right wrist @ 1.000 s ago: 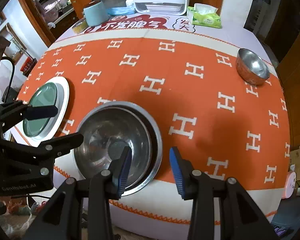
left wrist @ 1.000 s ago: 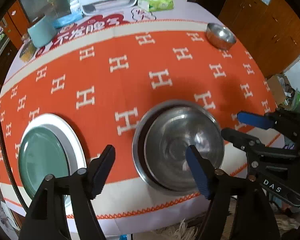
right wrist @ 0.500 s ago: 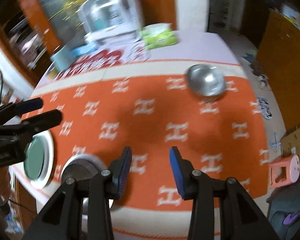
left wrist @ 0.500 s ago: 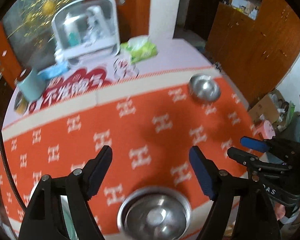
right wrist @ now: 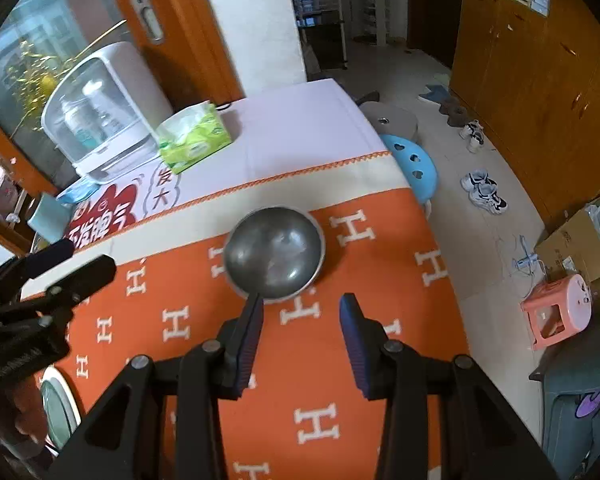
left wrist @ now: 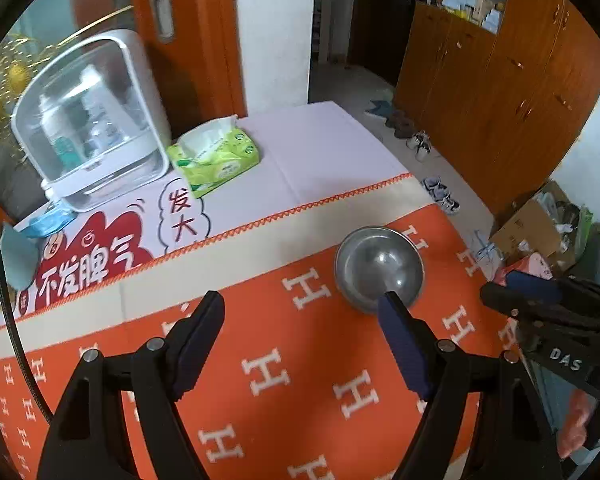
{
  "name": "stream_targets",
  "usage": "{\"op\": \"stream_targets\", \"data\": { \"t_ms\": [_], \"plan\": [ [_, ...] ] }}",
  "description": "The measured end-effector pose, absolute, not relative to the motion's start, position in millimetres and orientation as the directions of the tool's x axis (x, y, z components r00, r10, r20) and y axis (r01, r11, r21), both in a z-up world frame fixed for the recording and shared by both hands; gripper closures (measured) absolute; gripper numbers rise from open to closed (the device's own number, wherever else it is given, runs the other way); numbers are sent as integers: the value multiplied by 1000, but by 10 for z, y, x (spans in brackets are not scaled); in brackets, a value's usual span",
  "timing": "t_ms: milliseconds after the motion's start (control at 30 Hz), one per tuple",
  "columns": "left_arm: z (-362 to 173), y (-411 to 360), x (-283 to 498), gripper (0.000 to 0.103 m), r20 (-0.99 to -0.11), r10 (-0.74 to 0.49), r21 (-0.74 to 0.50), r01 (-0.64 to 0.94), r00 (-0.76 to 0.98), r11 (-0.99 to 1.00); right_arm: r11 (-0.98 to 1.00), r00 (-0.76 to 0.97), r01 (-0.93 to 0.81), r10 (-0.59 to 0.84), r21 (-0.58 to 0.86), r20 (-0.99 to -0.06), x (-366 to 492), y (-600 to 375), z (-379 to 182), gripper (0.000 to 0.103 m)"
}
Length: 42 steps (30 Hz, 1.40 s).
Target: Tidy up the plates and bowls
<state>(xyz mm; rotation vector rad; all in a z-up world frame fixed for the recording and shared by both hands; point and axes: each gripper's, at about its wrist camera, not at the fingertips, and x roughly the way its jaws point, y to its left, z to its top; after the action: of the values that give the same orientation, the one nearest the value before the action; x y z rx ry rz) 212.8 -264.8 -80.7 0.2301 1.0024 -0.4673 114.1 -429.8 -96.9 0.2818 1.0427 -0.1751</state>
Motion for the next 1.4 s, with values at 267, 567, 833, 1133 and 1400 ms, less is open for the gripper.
{"op": "stream_targets", "data": {
  "t_ms": [267, 567, 833, 1133, 1400],
  "plan": [
    [-1352, -3042, 2573, 25, -896, -244, -49, 464, 370, 884, 937, 436, 308, 13, 163, -900, 1572, -4581, -1338, 63],
    [-1875, -3192, 2859, 40, -944, -236, -122, 421, 229, 899, 909, 352, 349, 98, 228, -931, 1901, -4747, -1814, 64],
    [-2123, -3192, 2953, 63, -960, -245, -172, 401, 138, 900, 899, 306, 356, 147, 256, -941, 2018, -4773, -2016, 87],
    [-2211, -3337, 2868, 98, -962, -260, -202, 429, 79, 880, 900, 291, 350, 158, 259, -944, 2053, -4684, -2031, 98],
    [-2056, -3288, 2813, 98, -957, -280, -220, 436, 76, 873, 882, 299, 356, 203, 307, -932, 1940, -4698, -2003, 98]
  ]
}}
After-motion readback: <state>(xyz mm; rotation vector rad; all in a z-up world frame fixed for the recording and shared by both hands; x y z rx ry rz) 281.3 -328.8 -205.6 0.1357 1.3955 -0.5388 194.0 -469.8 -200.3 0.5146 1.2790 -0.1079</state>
